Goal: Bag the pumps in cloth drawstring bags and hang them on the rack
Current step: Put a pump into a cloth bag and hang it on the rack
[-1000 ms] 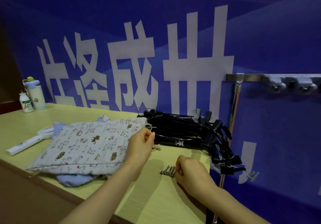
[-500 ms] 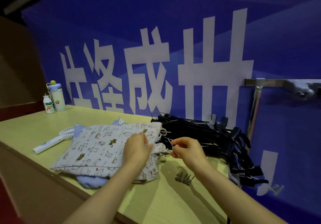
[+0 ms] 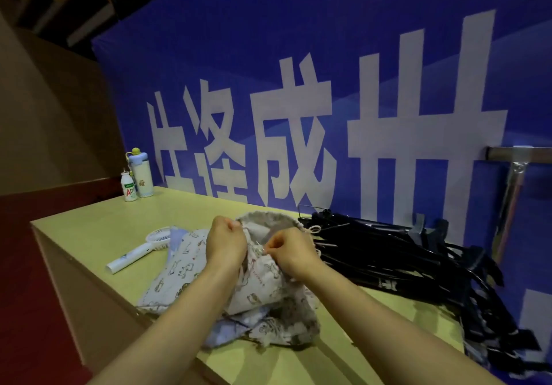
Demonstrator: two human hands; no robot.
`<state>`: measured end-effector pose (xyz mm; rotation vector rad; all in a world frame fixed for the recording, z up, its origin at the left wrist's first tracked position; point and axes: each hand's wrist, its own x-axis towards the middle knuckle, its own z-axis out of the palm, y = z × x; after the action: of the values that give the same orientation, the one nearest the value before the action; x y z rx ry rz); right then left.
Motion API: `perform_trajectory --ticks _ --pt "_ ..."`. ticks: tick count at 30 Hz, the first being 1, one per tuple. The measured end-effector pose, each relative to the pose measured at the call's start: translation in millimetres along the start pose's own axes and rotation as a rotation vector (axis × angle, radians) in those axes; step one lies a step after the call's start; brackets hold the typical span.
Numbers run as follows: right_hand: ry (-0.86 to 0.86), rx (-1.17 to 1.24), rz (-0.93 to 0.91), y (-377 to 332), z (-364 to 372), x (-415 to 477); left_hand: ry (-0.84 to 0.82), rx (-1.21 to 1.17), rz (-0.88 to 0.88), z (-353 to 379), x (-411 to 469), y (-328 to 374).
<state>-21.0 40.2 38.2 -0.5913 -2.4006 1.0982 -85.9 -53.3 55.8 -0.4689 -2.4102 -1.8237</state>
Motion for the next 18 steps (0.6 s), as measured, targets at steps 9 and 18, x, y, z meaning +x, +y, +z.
perform_trajectory --ticks 9,18 --pt "-0.205 -0.271 -0.119 -43 25 19 0.124 -0.017 0.176 -43 23 12" --pt "0.267 0.144 -0.147 5 -59 5 0.034 -0.091 0.135 13 27 37"
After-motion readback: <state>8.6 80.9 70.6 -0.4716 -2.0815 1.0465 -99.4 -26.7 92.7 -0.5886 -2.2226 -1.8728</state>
